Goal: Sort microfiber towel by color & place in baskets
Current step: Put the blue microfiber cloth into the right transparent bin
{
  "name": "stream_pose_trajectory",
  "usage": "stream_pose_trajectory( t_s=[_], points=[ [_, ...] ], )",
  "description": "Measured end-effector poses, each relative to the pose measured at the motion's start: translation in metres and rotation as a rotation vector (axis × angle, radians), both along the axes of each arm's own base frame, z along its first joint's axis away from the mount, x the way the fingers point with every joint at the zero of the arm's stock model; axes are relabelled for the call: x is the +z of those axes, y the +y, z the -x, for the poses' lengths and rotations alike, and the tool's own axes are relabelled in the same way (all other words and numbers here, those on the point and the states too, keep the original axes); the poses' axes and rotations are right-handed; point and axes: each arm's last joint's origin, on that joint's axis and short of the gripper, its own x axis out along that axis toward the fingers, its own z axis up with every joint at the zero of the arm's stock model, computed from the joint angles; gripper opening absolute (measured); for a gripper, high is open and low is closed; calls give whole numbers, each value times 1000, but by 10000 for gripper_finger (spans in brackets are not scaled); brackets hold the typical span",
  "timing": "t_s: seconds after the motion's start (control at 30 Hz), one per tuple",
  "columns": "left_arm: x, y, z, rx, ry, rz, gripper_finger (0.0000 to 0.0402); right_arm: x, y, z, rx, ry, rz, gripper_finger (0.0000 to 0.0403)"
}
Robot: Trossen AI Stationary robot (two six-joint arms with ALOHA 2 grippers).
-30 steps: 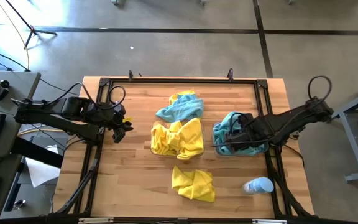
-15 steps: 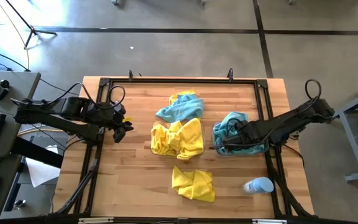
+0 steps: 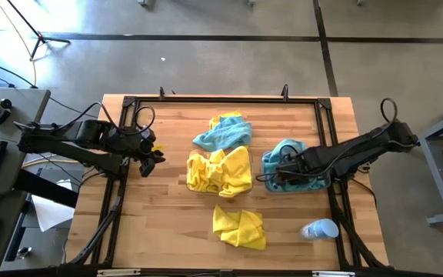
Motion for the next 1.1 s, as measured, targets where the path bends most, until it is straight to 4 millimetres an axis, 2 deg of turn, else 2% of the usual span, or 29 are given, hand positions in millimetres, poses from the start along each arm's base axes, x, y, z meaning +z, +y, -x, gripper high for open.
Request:
stream_pose_trajectory(
  t_s=[0.3, 0.47, 0.63, 0.83, 0.97, 1.1],
  points=[
    [0, 0, 0, -10, -2, -12, 106, 77, 9, -9, 32, -111, 129, 14],
    [0, 0, 0, -31, 0, -31, 106, 102, 10, -9, 22, -182, 211, 14],
    [0, 0, 0, -52, 2, -52, 106, 108, 10, -12, 12, -240, 286, 32],
    [2, 3, -3, -43, -26, -65, 106, 110, 10, -17, -5, -309, 317, 85],
    [4, 7, -5, -19, -54, -71, 106, 111, 12, -20, -29, -335, 260, 110],
    [5, 12, -8, 9, -62, -74, 106, 110, 13, -21, -44, -338, 233, 117]
  ],
)
